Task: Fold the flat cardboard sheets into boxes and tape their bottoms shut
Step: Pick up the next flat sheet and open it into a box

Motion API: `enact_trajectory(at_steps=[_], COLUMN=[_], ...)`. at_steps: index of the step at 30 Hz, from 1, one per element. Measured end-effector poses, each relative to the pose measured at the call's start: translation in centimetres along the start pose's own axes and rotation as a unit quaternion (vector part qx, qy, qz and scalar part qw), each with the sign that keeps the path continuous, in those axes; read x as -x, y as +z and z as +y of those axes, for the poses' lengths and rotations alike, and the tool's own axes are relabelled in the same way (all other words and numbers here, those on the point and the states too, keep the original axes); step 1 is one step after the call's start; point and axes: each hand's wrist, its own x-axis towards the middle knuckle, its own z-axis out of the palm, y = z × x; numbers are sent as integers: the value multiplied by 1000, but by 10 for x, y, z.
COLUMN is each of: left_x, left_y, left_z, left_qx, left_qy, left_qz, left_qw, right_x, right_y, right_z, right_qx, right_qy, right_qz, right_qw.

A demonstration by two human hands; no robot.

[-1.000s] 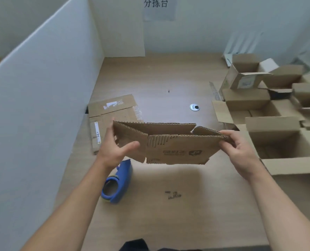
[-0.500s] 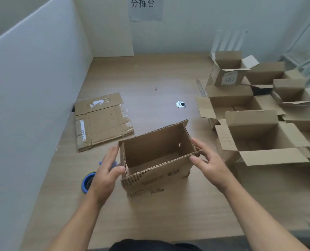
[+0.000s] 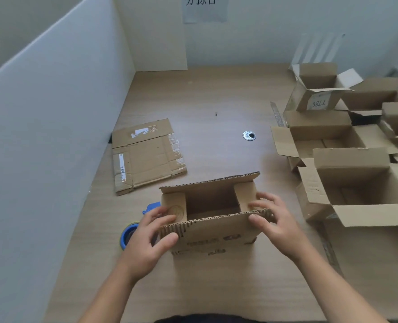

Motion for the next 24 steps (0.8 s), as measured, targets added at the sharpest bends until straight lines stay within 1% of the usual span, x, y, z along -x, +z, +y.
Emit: enact_trajectory(at_steps=[4,6,9,11,13,16,20,22,24], left_x=[-7,-10,-17,-22,-27,-34,-33,-33,-34], left_y=[12,18,18,14,10,11,23,27,31], left_z=[6,8,5,6,10,12,6,4,0], left_qx=[-6,-3,-40,-73,-92,-86,-79,-50,-27], left_qy=[7,-2,0,2,-10,4,-32,-43,-52], left_qz=[91,114,104,80,58,77,99,123,133], left_qw=[996,993,994,994,994,993,991,990,989], right_x=[-4,-7,-15,-21,-27,-32,-31,-29,-29], right_y=[5,6,2,-3,-6,-5,1,4,4], right_z=[-3,-3,-5,-7,-7,-2,7,7,0], right_qx=[24,31,50,88,103,129,188,208,258], right_qy=[14,37,43,28,12,-11,-28,-64,-96], right_qz=[56,60,40,7,7,46,43,49,37], right_qw=[998,997,997,996,995,991,981,975,961])
